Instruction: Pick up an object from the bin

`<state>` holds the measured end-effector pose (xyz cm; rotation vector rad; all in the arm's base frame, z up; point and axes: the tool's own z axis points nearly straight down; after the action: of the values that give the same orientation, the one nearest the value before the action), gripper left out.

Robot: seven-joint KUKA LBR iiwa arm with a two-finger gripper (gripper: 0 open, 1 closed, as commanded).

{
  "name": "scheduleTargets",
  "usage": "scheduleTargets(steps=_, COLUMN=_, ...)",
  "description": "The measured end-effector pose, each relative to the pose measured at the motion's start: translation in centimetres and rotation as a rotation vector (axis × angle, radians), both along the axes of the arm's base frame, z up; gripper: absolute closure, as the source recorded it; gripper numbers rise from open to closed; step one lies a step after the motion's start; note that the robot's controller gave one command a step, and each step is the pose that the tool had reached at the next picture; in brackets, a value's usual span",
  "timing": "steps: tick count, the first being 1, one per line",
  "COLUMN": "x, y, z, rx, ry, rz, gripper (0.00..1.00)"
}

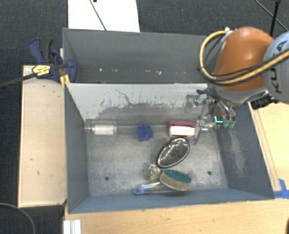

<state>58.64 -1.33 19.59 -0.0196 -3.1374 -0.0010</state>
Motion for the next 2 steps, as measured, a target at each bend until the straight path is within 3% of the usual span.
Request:
scheduleTargets(steps=1, x=-2.47, y=1.11, z=-12.48, rx=0.0, ry=-0.016, rz=0.234, gripper=0.0)
scheduleTargets(steps=2, x=-2.14, y=1.16, z=-11.86, rx=-0.001, ry=-0.024, rz=0.235, gripper=1.0)
